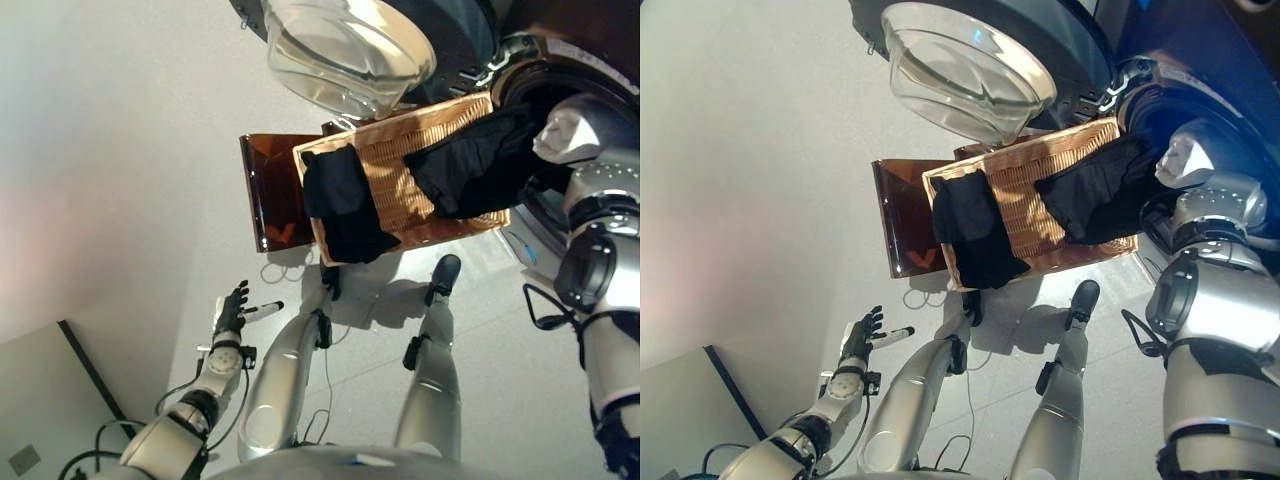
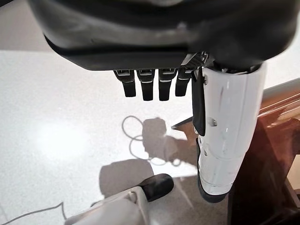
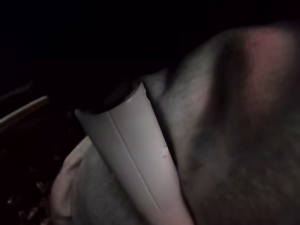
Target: Pick up the clothes and place them into the washing machine
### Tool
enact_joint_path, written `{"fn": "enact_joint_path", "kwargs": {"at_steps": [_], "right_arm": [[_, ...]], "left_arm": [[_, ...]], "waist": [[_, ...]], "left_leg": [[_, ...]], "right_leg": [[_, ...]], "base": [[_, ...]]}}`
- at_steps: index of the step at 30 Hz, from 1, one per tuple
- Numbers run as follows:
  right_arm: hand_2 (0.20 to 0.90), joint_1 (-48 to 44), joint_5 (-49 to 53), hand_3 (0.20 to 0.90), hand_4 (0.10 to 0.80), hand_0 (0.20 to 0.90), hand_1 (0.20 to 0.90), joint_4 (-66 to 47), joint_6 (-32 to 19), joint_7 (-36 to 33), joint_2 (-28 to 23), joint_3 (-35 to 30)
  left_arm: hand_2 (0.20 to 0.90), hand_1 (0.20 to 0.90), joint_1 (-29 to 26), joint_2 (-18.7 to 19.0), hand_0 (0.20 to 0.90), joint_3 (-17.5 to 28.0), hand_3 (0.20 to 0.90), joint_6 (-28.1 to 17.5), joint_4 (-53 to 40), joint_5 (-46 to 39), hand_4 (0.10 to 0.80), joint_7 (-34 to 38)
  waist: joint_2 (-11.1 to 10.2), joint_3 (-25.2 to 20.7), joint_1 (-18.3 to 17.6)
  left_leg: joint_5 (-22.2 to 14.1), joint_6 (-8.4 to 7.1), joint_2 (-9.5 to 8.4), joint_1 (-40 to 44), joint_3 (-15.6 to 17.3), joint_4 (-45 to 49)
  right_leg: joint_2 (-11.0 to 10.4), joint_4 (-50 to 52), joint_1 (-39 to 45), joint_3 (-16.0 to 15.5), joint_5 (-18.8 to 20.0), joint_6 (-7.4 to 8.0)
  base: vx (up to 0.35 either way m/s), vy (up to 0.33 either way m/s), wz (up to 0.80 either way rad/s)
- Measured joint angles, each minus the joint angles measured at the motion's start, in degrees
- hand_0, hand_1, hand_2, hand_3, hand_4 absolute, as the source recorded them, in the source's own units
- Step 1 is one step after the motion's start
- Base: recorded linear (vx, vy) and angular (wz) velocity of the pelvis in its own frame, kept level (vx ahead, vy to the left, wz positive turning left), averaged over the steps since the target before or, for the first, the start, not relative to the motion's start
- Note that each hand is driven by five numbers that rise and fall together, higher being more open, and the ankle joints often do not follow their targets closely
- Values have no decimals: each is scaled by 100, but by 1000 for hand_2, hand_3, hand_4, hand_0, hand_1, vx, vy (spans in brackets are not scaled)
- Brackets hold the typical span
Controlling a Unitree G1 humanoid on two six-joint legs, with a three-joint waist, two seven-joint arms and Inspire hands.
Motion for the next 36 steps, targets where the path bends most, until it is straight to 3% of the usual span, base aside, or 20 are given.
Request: {"fn": "enact_joint_path", "kwargs": {"at_steps": [8, 9, 10, 36], "right_arm": [[200, -76, -29, 200, 300, 200, 200, -1, -215, -150, -1, -102], [647, -78, -10, 647, 620, 647, 647, 1, -216, -138, -1, -97], [900, -80, -7, 900, 800, 900, 900, 14, -215, -124, -1, -93], [900, -358, 275, 900, 800, 900, 900, 534, 583, 925, -24, 435]], "left_arm": [[900, 900, -14, 3, 900, -1, 900, 4, 11, -2, 800, 71], [900, 900, -15, 5, 900, 2, 900, 2, 11, -4, 800, 71], [900, 900, -17, 7, 900, 1, 900, 2, 11, -5, 800, 75], [900, 900, -58, 55, 900, 52, 900, 67, 56, -51, 800, -96]], "waist": [[-110, 68, -113], [-112, 69, -107], [-114, 70, -108], [-143, 74, -231]], "left_leg": [[-20, 23, -8, -164, -16, 82], [-23, 26, -7, -159, -9, 82], [-24, 27, -6, -158, -7, 88], [-500, 123, 141, -528, 13, 1157]], "right_leg": [[-21, 5, -99, -46, 3, 4], [-22, 5, -99, -40, 3, 4], [-22, 5, -99, -39, 4, 3], [9, 206, -101, 70, 42, 54]], "base": [[0, 7, 3], [0, 0, 0], [0, 0, 0], [-4, -1, -2]]}}
